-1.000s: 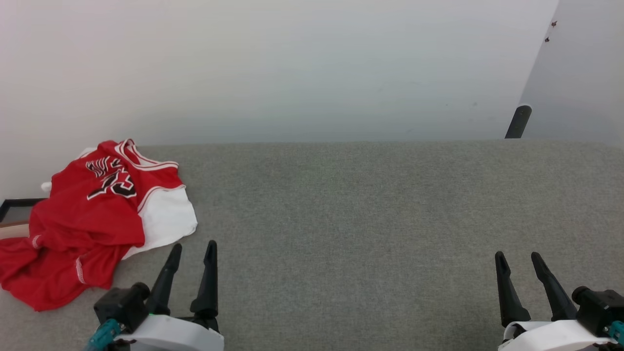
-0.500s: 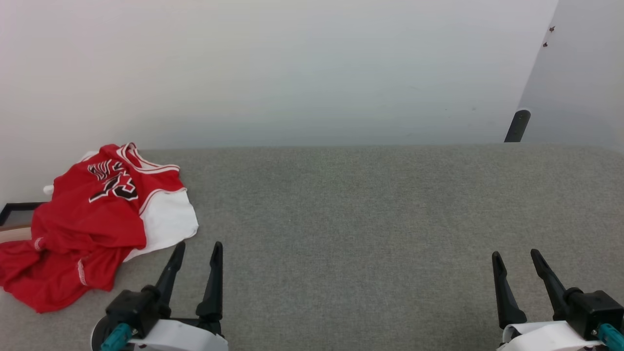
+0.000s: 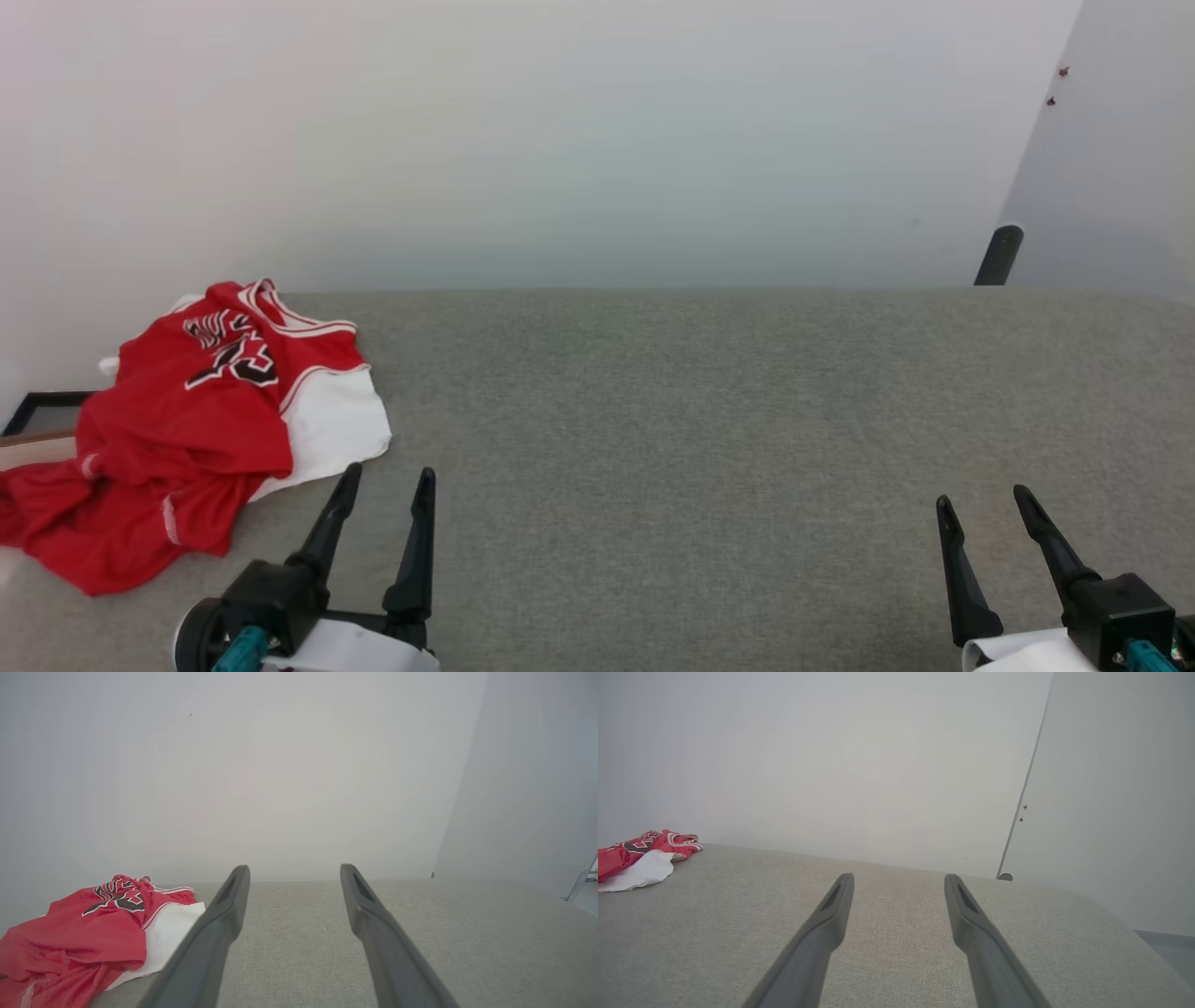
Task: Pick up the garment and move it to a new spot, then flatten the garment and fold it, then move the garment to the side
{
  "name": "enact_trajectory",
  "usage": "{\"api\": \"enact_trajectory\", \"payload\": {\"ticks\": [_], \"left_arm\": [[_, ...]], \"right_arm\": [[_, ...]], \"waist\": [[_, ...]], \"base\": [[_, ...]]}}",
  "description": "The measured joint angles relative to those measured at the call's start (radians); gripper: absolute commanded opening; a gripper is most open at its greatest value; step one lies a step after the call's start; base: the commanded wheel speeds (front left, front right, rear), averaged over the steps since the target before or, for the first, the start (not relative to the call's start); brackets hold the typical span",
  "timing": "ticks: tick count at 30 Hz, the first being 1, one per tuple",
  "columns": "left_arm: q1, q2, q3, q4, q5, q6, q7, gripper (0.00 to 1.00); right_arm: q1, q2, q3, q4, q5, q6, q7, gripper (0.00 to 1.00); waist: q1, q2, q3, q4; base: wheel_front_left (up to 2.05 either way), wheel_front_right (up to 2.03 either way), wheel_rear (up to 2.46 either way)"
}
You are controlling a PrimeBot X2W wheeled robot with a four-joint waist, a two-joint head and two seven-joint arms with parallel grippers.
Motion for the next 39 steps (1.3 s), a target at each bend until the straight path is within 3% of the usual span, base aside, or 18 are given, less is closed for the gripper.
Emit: {"api": "enact_trajectory", "payload": {"ticks": [10,21,29,39], "left_arm": [[-0.028,0.016,0.052,0.074,0.025,0.002,-0.013,1.00],[-0.042,0.038,0.119,0.123,0.029,0.034,-0.013,1.00],[-0.016,0.039,0.160,0.066,0.014,0.072,-0.013,1.00],[-0.011,0.031,0.174,0.065,-0.009,0.081,-0.005,1.00]], "right_arm": [[0.018,0.000,0.046,0.006,-0.020,0.000,-0.006,1.00],[-0.003,0.000,0.145,0.064,0.022,0.000,-0.018,1.00],[-0.088,0.000,0.200,0.117,0.025,0.001,-0.029,1.00],[-0.142,-0.001,0.202,0.168,0.012,0.001,-0.043,1.00]], "waist": [[0.0001,0.0000,-0.018,0.080],[0.0000,0.0000,-0.052,0.254],[0.0001,0.0000,-0.054,0.371],[0.0000,0.0000,-0.015,0.430]], "base": [[0.00,0.00,0.00],[0.00,0.00,0.00],[0.00,0.00,0.00],[0.00,0.00,0.00]]}}
